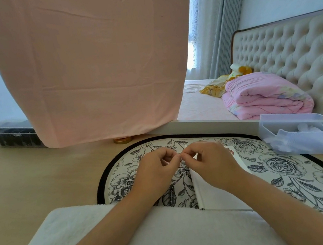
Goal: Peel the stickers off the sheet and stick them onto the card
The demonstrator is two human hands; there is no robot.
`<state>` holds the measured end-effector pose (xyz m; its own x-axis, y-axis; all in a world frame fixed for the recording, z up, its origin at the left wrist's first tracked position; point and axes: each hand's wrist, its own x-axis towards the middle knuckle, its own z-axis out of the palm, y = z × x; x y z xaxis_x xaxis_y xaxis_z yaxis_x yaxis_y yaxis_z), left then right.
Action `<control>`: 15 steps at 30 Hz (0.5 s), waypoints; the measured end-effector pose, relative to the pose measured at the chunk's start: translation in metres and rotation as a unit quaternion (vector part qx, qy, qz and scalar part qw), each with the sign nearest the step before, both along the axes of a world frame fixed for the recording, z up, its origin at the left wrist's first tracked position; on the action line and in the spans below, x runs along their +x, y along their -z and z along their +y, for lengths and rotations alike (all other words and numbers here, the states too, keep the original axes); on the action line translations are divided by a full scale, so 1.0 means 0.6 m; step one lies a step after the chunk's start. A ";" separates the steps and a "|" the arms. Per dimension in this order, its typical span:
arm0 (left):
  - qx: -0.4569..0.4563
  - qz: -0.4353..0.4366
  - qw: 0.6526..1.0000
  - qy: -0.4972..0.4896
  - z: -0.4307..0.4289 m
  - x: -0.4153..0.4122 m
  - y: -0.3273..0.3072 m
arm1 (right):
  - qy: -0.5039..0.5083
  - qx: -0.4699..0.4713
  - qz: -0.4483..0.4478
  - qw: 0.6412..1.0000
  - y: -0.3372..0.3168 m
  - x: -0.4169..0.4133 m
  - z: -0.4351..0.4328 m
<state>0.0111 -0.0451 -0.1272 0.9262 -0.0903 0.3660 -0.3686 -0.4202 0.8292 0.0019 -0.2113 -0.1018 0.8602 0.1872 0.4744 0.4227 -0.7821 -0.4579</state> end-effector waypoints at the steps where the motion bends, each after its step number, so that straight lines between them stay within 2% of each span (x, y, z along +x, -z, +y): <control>1: 0.006 -0.002 1.000 0.001 0.000 0.000 0.000 | -0.005 0.016 0.009 1.000 0.000 0.000 0.000; 9: 0.036 -0.014 0.999 0.007 0.002 0.000 0.000 | -0.029 0.107 0.074 0.991 0.000 0.002 0.002; 15: 0.026 -0.014 0.999 0.019 0.001 0.001 0.000 | -0.030 0.200 0.155 0.967 -0.006 -0.005 0.009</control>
<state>0.0117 -0.0444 -0.1271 0.9114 -0.1448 0.3853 -0.4076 -0.4483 0.7955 -0.0008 -0.2057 -0.0981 0.9659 0.0969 0.2402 0.2562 -0.4947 -0.8305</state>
